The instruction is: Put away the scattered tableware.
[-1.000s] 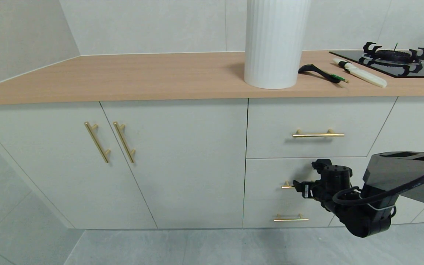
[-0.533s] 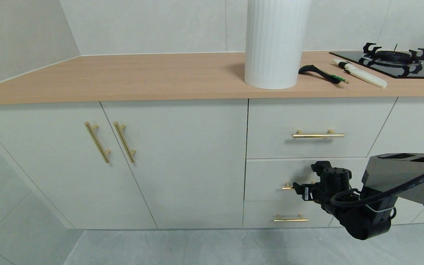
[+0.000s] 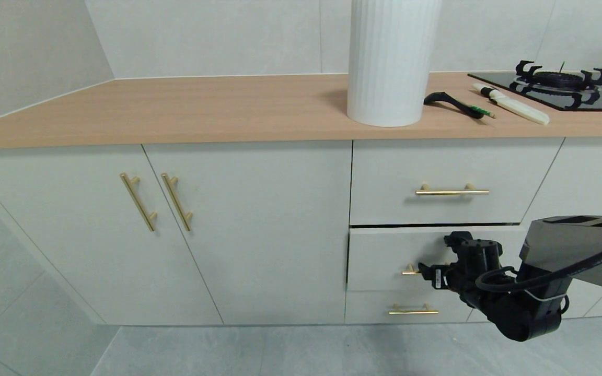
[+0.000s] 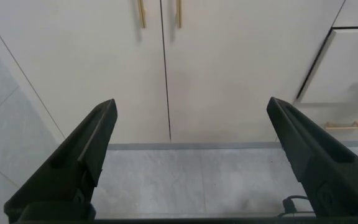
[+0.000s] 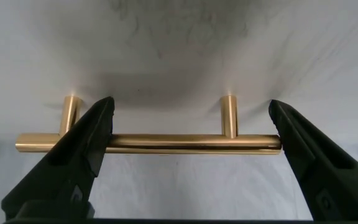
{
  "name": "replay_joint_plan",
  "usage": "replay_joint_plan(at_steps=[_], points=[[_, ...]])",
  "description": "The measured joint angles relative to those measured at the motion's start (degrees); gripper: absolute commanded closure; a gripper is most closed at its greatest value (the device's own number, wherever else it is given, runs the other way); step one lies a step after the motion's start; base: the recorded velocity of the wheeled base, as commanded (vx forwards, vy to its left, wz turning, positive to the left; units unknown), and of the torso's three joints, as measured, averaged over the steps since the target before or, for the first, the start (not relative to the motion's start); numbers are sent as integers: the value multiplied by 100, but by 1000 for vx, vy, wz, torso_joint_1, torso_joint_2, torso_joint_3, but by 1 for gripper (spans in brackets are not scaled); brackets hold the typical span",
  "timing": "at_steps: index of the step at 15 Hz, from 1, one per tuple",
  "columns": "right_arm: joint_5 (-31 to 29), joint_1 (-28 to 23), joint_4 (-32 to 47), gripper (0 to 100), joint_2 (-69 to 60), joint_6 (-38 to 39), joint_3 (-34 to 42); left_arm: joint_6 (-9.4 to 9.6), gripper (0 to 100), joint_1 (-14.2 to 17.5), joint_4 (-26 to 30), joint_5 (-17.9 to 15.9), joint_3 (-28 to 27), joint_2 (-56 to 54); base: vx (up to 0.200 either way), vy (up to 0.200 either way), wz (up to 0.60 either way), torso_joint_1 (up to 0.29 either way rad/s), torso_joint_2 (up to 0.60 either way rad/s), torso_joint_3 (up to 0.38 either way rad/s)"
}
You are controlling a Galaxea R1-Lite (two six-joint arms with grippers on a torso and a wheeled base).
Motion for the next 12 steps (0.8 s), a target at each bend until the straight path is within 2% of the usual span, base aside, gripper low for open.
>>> replay_joint_plan(at_steps=[4,9,11,12], points=[[121,6,907,0,-740,-22,350,0,0,0,0,0,0,0,0,0,0,0,0,0],[580,105,2475,0,-2656,-33,662,0,0,0,0,0,0,0,0,0,0,0,0,0],[606,265,2708,0,-3293,-29,697,0,0,0,0,0,0,0,0,0,0,0,0,0],[581,350,2587,0,-3484,-22,700,2,0,0,0,0,0,0,0,0,0,0,0,0]])
